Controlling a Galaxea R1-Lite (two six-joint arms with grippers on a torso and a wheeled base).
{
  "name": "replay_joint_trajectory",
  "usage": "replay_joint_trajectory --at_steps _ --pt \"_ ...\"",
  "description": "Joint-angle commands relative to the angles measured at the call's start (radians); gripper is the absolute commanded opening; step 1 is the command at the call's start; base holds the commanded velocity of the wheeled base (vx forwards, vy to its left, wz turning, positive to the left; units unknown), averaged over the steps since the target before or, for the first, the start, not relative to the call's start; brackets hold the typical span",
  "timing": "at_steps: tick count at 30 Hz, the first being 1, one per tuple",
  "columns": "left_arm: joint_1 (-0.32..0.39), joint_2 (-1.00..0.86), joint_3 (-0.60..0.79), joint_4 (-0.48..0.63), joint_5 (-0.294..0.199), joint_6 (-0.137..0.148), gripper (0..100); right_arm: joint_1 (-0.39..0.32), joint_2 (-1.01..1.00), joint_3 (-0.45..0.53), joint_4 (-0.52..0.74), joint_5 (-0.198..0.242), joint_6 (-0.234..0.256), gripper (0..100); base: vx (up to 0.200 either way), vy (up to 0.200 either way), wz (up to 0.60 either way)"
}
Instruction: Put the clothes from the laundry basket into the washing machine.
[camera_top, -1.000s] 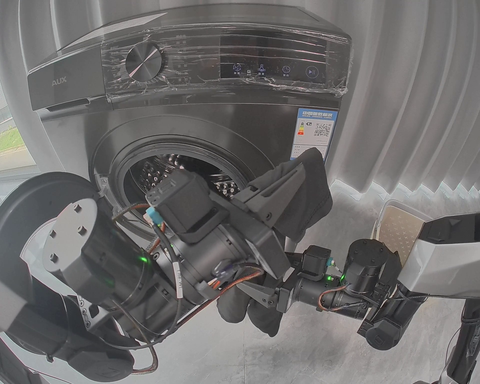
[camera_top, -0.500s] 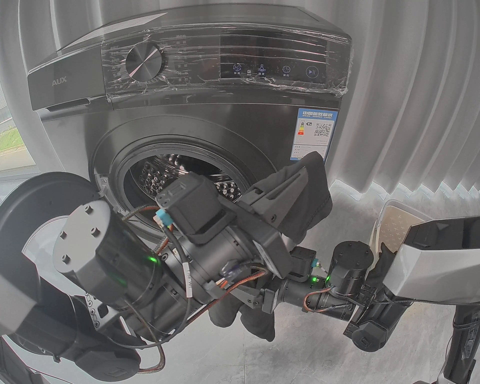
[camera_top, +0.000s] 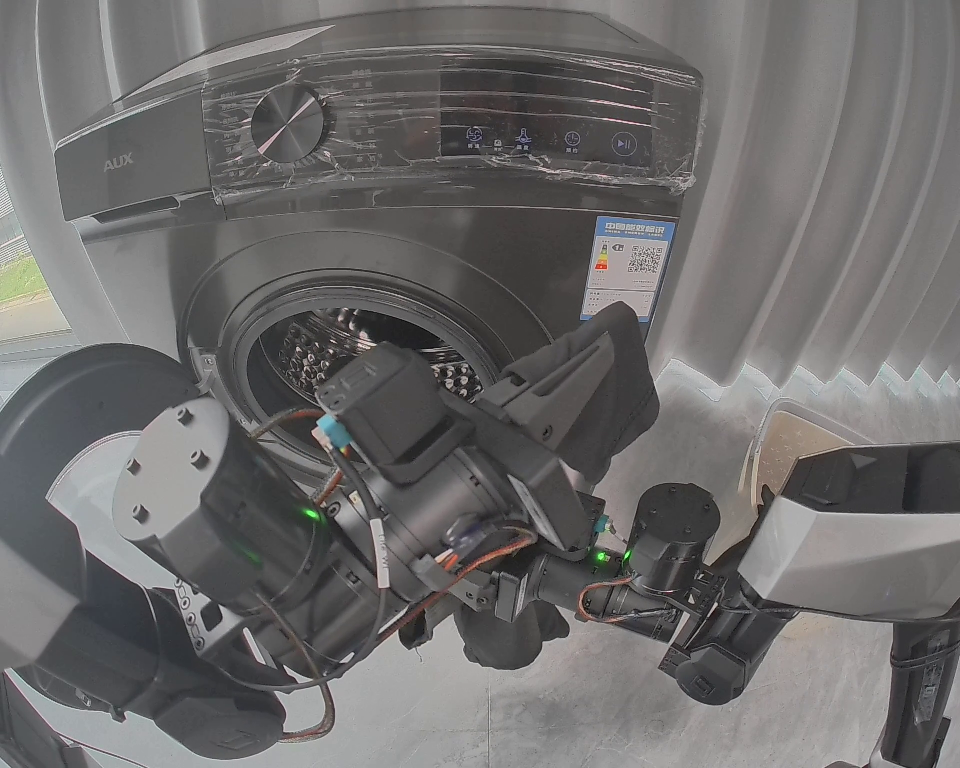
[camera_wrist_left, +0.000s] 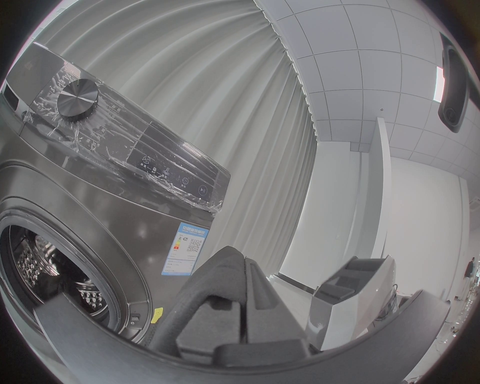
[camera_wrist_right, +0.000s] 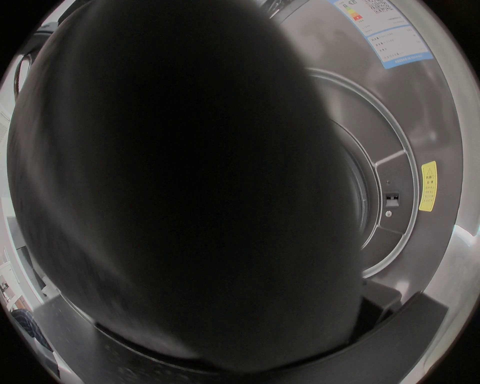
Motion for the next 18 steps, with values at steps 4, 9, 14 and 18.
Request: replay_joint_trajectory --at_steps 4,9,14,18 --pt "0.043 -0.011 -0.035 -0.001 0.001 0.001 0 0.004 0.017 0.066 -0.002 -0.001 0.005 100 0.000 0.000 0.00" --pt "0.055 -0.022 -0.033 -0.001 0.001 0.001 0 -0.006 0.028 0.099 -0.003 -0.001 0.005 100 0.000 0.000 0.00" --pt "0.052 -0.022 -0.033 -0.001 0.001 0.001 0 -0.006 0.028 0.082 -0.003 -0.002 0.005 0 0.000 0.000 0.00" --pt "0.053 -0.031 -0.026 -0.001 0.001 0.000 0 -0.009 0.028 0.082 -0.003 -0.002 0.005 0 0.000 0.000 0.00"
